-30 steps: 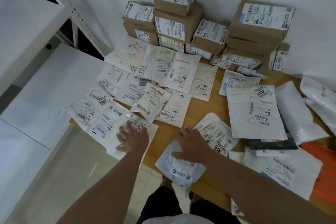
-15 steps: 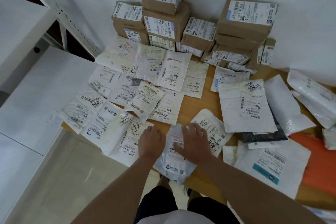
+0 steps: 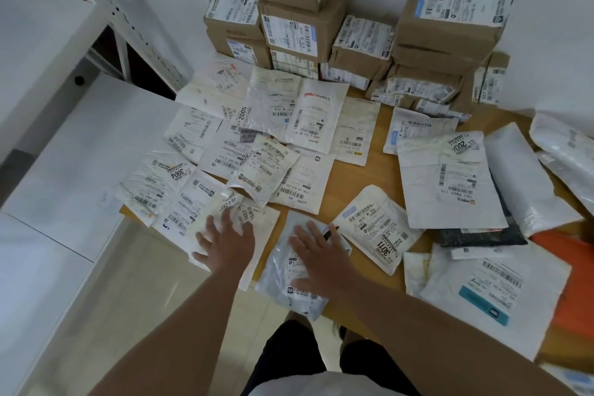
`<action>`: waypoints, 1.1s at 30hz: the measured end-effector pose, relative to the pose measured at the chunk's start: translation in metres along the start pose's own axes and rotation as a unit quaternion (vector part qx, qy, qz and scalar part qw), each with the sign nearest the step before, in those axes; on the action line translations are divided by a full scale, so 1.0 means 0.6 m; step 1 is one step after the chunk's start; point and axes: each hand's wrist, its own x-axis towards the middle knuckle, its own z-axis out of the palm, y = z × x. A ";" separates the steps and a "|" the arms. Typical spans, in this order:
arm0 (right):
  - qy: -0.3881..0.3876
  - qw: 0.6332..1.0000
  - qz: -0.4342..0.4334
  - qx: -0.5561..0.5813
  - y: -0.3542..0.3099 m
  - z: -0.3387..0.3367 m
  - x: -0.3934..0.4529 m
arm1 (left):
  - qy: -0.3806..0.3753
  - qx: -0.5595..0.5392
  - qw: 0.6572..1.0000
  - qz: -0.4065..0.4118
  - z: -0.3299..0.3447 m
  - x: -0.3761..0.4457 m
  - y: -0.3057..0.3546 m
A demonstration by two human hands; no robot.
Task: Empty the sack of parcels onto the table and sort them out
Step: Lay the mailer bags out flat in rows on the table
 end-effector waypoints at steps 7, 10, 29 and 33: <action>-0.035 0.999 -0.004 -0.028 -0.017 -0.006 0.051 | -0.043 -0.031 0.999 0.011 0.006 0.014 -0.010; 0.038 0.999 -0.023 -0.016 -0.019 -0.011 0.055 | -0.048 -0.042 0.998 0.015 0.004 0.017 -0.011; 0.167 0.982 0.059 0.065 -0.008 -0.005 -0.011 | 0.001 -0.036 0.999 -0.015 -0.001 0.005 0.009; 0.202 0.946 0.234 0.098 0.060 -0.021 -0.049 | 0.085 -0.067 0.992 0.068 0.001 -0.016 0.045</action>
